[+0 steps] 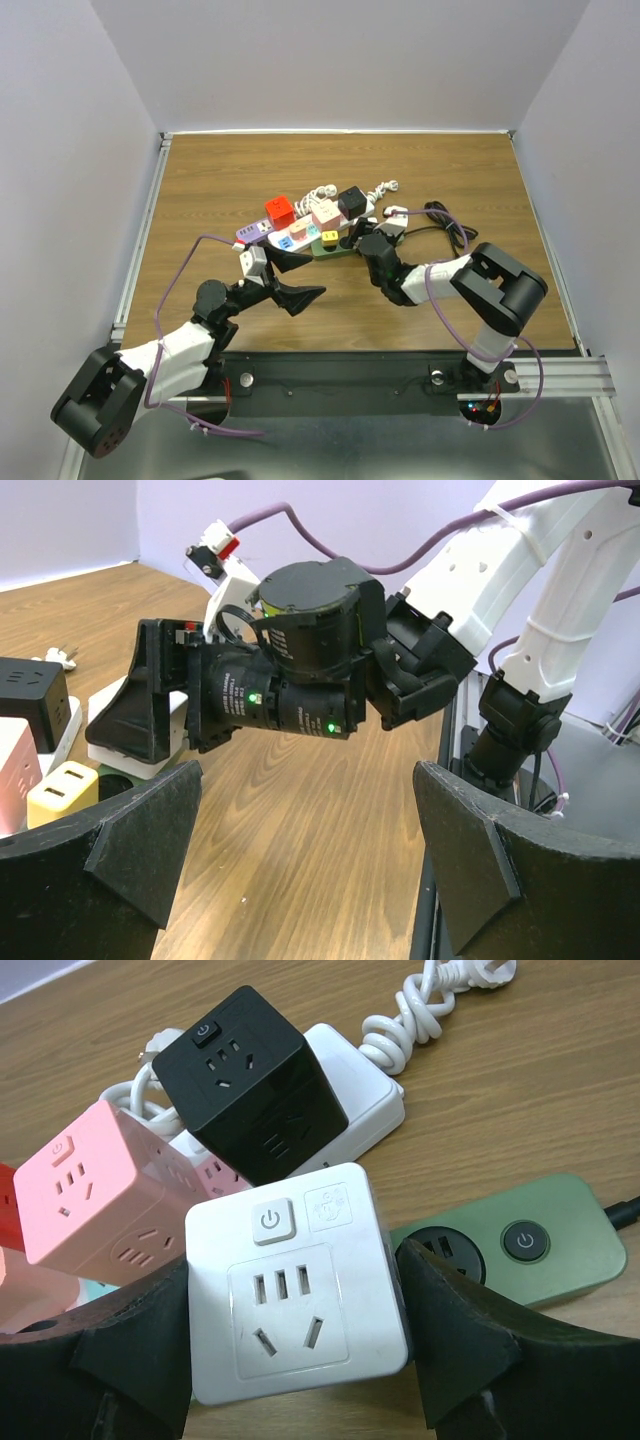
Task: Insert the plug
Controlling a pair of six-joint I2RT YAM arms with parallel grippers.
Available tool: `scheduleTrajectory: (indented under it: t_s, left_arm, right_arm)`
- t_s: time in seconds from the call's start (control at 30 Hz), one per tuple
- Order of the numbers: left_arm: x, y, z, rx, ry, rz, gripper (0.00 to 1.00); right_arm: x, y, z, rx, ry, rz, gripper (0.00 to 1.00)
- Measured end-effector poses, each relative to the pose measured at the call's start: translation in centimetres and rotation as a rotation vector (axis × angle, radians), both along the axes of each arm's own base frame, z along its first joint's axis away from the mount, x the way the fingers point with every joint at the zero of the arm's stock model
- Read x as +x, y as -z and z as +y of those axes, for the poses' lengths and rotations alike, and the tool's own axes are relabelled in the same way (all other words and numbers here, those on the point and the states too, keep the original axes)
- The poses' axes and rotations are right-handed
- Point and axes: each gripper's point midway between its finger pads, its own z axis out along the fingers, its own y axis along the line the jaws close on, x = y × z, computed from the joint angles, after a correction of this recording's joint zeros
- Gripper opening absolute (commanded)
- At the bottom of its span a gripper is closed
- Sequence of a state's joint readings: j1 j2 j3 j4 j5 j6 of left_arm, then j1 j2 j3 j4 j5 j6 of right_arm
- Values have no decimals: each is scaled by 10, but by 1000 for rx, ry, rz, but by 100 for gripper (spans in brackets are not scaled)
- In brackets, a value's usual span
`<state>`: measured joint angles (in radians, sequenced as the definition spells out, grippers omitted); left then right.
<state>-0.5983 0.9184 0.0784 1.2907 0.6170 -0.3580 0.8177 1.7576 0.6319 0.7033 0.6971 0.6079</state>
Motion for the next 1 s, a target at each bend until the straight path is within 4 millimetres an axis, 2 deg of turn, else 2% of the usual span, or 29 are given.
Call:
scheduleTrajectory:
  t_s: [0.23, 0.57, 0.83, 1.0]
  left_arm:
    - [-1, -2, 0, -4, 0, -6, 98]
    - [-2, -3, 1, -6, 6, -9, 98]
    - [-2, -3, 1, -7, 9, -7, 98]
    - [-2, -3, 1, -7, 8, -7, 98]
  right_arm:
    - [-7, 1, 5, 28, 29, -14, 1]
    - [-6, 5, 7, 40, 80, -36, 0]
    - [-10, 14, 8, -16, 104, -23, 1]
    - [-13, 13, 7, -31, 101, -12, 0]
